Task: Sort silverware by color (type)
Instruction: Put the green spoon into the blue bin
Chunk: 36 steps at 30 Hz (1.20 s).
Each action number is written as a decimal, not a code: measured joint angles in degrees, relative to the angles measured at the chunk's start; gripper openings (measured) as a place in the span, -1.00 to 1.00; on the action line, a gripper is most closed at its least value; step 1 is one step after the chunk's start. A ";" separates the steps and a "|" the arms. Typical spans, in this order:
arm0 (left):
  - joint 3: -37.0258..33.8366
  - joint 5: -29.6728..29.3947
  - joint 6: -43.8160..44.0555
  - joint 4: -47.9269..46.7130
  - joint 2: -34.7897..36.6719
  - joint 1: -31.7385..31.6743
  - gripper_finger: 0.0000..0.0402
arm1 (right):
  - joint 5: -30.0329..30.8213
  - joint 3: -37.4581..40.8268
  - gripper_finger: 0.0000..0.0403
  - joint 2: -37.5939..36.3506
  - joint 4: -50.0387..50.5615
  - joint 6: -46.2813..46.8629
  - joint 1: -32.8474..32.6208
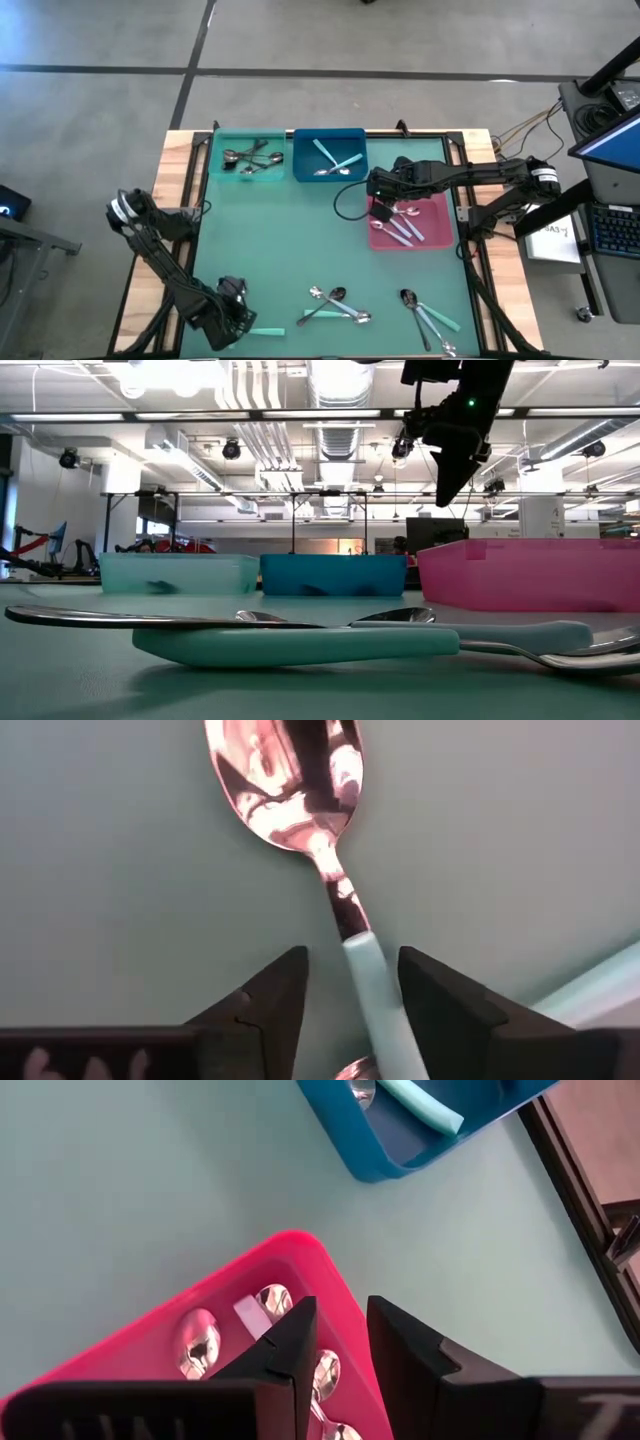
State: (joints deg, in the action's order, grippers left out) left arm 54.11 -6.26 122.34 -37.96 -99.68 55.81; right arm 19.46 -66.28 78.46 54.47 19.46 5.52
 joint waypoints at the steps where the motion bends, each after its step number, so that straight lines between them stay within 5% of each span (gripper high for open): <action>1: -0.02 0.18 -0.57 -0.18 0.02 -0.02 -0.32 | -0.01 0.00 -0.59 0.00 -0.05 0.00 -0.02; 8: -0.13 0.94 -2.00 -1.68 0.22 -0.24 -0.85 | -0.02 0.00 -0.55 0.00 -0.29 0.00 0.00; 15: -0.78 -2.55 -3.35 -4.66 4.39 -1.10 -0.82 | -0.02 0.00 -0.57 0.00 -0.87 0.00 -0.02; 22: -0.50 -13.96 -5.96 -10.44 12.71 -3.08 -0.85 | -0.02 0.00 -0.62 0.00 -1.11 0.00 -0.01; 36: -0.46 -45.32 -37.92 -11.06 24.78 -13.06 -0.85 | -0.02 -0.02 -0.59 0.00 -1.46 0.00 0.00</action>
State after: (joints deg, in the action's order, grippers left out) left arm 53.65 -51.58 84.42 -49.01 -74.90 42.75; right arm 19.44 -66.30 78.46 53.01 19.46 5.52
